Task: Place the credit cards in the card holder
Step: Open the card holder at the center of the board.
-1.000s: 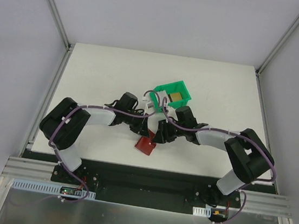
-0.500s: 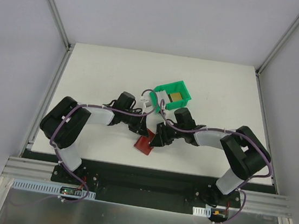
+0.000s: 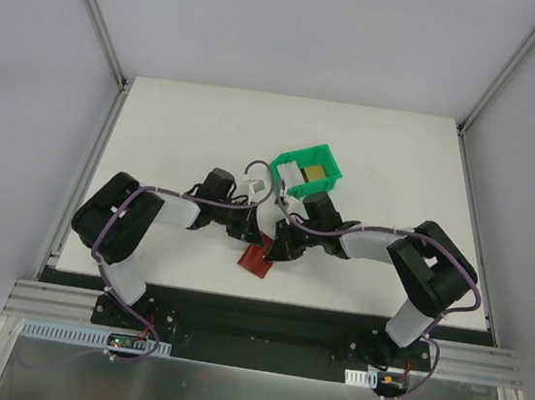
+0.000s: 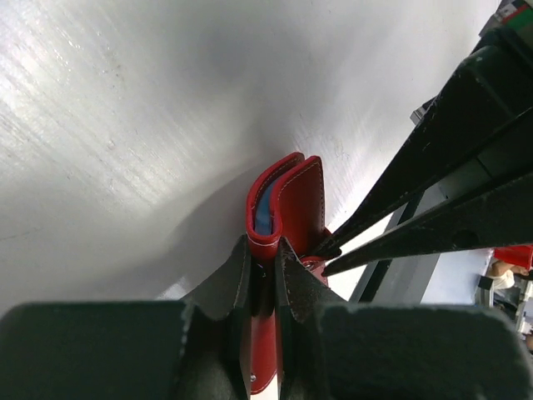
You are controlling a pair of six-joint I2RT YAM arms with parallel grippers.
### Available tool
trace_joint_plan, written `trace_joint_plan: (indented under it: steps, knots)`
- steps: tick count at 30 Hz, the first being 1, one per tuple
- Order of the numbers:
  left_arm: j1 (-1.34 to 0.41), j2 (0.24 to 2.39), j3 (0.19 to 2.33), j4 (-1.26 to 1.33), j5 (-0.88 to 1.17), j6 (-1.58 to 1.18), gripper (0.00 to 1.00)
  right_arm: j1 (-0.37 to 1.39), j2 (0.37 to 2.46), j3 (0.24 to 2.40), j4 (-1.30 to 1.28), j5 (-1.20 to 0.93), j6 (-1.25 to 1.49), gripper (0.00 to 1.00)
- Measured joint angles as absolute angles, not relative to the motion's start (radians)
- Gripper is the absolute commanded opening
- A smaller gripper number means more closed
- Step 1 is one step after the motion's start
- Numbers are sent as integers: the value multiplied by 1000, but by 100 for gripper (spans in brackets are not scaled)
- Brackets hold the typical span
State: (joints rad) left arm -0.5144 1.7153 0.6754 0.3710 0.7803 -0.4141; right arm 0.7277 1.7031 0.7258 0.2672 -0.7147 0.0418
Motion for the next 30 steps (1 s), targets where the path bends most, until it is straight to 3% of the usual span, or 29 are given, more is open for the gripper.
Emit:
trace_joint_plan:
  steps: [19,21,22,30]
  knots:
    - [-439,1699,625,353,734,-533,0,764,1604,677,245,-693,-117,2]
    - [-439,1699,625,353,737,-533,0,765,1597,673,238,-688,-126,9]
    - [-439,1697,625,352,738,-533,0,765,1593,668,234,-681,-132,18]
    - [-406,1612,581,366,663,-527,0,764,1552,636,80,-672,-88,21]
